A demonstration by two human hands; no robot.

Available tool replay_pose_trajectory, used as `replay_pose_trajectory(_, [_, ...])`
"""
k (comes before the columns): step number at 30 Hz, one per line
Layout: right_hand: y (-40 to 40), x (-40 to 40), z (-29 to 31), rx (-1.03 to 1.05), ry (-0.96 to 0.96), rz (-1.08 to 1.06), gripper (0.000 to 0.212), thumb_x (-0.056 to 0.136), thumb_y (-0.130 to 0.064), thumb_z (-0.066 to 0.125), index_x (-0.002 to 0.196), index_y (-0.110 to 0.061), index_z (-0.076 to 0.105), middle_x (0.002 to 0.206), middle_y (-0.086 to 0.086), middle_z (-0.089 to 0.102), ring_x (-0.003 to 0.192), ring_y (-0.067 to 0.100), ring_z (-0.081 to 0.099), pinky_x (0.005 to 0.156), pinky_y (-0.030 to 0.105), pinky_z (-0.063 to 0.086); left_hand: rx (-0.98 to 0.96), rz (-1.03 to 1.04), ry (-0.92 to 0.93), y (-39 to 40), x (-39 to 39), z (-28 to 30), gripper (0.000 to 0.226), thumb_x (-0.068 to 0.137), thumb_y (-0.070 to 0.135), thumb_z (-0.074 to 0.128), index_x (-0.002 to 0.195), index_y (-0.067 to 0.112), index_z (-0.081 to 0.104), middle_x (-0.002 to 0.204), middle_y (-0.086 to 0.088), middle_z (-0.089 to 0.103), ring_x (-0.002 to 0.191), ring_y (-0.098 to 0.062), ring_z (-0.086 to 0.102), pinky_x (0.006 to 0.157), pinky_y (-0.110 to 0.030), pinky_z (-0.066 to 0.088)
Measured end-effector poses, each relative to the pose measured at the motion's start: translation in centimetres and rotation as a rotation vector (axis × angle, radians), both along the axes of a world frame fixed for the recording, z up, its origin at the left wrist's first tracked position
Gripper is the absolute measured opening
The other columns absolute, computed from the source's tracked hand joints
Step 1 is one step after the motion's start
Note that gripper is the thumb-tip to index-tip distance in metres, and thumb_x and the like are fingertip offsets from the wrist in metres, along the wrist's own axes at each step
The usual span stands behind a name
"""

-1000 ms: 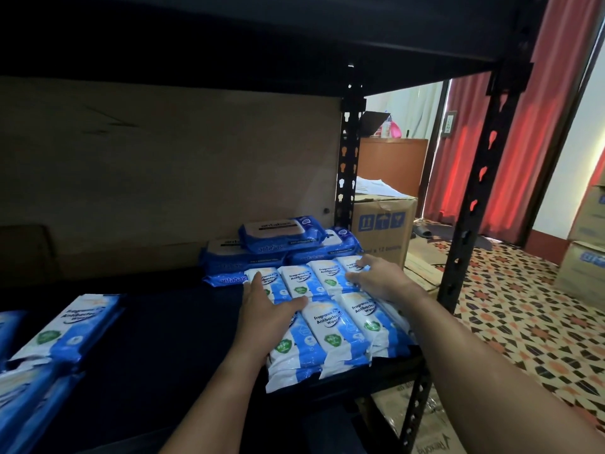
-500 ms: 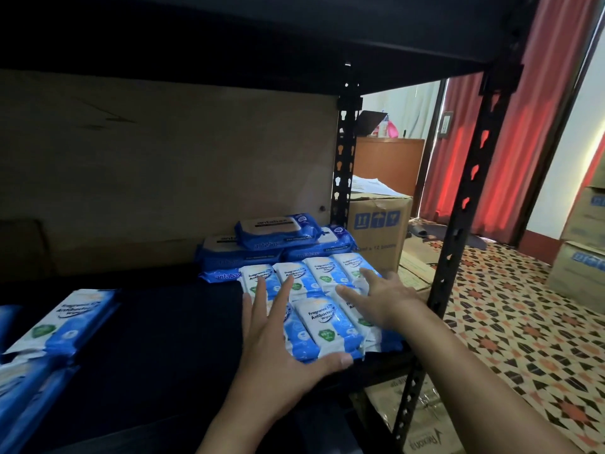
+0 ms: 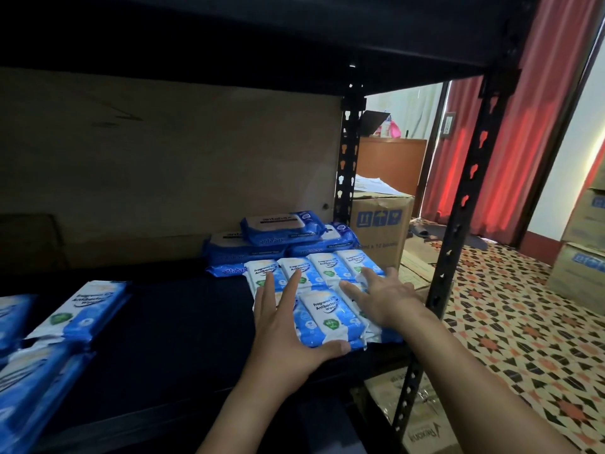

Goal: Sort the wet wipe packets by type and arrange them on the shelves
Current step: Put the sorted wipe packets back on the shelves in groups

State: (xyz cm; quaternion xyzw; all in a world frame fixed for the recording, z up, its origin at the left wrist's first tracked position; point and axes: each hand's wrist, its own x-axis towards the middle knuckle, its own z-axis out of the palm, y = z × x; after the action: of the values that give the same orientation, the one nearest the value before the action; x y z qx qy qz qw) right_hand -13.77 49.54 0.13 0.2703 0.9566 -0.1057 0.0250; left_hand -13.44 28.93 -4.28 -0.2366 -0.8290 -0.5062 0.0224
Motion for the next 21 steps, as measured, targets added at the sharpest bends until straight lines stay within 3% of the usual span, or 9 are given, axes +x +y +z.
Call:
replay_pose_trajectory(6, [-2.3,0.4,1.4,0.121,0.051,0.007,0.076,0.093,-0.078,0.028,0.153,-0.031,0.029,0.154,0.013,0.031,0.137,0.044,0.034,0.111,0.057,0.031,-0.069,0.003,0.022,-2.3,0.4,1.2,0.119,0.056,0.078,0.077,0.15,0.061,0.007,0.163,0.027,-0.007,0.148,0.001,-0.021,0.126,-0.047,0.001])
replay_pose_trajectory(9, [-5.1,-0.2,2.5,0.148,0.134,0.119,0.068,0.095,-0.069,0.04,0.151,-0.03,0.035,0.155,0.01,0.034,0.139,0.039,0.033,0.11,0.053,0.032,-0.041,0.052,0.029,-5.1,0.3,2.8,0.093,0.069,0.069,0.077,0.148,0.053,0.031,0.158,0.022,0.03,0.15,-0.008,0.02,0.123,-0.037,0.023])
replay_pose_trajectory(12, [-9.7,-1.4,3.5,0.105,0.21,0.294,0.059,0.096,-0.06,0.05,0.144,-0.024,0.045,0.149,0.011,0.044,0.139,0.038,0.036,0.109,0.049,0.038,-0.089,0.176,0.112,-9.3,0.0,5.1,0.059,0.082,0.049,0.077,0.136,0.036,0.057,0.133,0.016,0.059,0.122,0.0,0.051,0.099,-0.018,0.037])
replay_pose_trajectory(16, [-17.1,-3.2,4.0,0.063,0.344,0.53,0.046,0.095,-0.051,0.057,0.129,-0.02,0.057,0.132,0.013,0.058,0.126,0.036,0.05,0.096,0.042,0.047,-0.28,0.373,0.106,-15.9,-1.9,8.5,0.053,0.089,0.041,0.073,0.137,0.027,0.058,0.131,0.0,0.064,0.119,-0.019,0.061,0.096,-0.026,0.044])
replay_pose_trajectory(21, [-26.6,-5.5,4.2,-0.017,0.359,0.77,0.043,0.097,-0.048,0.055,0.129,-0.019,0.057,0.131,0.015,0.055,0.12,0.039,0.056,0.097,0.046,0.05,-0.498,0.56,0.061,-24.7,-5.7,10.4,0.041,0.093,0.027,0.068,0.132,0.015,0.063,0.124,-0.015,0.068,0.118,-0.029,0.063,0.086,-0.024,0.043])
